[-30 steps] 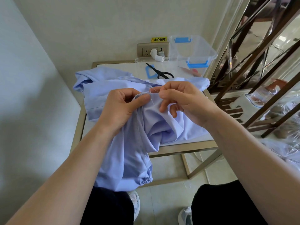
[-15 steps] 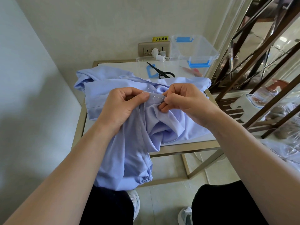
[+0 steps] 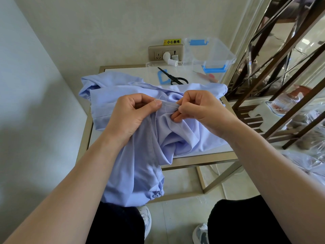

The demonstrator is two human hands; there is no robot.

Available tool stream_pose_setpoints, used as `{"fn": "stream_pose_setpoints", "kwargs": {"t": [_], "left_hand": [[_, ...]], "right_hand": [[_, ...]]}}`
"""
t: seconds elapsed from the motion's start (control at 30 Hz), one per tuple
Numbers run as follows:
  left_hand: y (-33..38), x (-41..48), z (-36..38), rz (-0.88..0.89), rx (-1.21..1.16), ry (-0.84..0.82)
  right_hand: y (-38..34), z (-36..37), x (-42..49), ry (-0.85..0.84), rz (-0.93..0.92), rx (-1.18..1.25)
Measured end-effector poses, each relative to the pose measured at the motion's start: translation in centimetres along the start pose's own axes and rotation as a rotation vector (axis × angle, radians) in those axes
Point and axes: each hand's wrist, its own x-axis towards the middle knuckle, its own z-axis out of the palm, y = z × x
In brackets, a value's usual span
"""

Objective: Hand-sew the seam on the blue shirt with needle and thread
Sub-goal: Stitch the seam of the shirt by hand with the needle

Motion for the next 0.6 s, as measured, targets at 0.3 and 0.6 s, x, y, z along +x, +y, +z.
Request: {"fn": "stream_pose_setpoints", "kwargs": {"t": [0.3, 0.6], "left_hand": [[-0.07, -0.03, 0.06, 0.021, 0.039, -0.002], [-0.33, 0.15, -0.3, -0.044, 0.024, -0.036]], "right_hand": [[0.43, 0.1, 0.14, 0.03, -0.001, -0.046], [0.66, -0.29, 0.09, -0.021, -0.054, 0.112]]}}
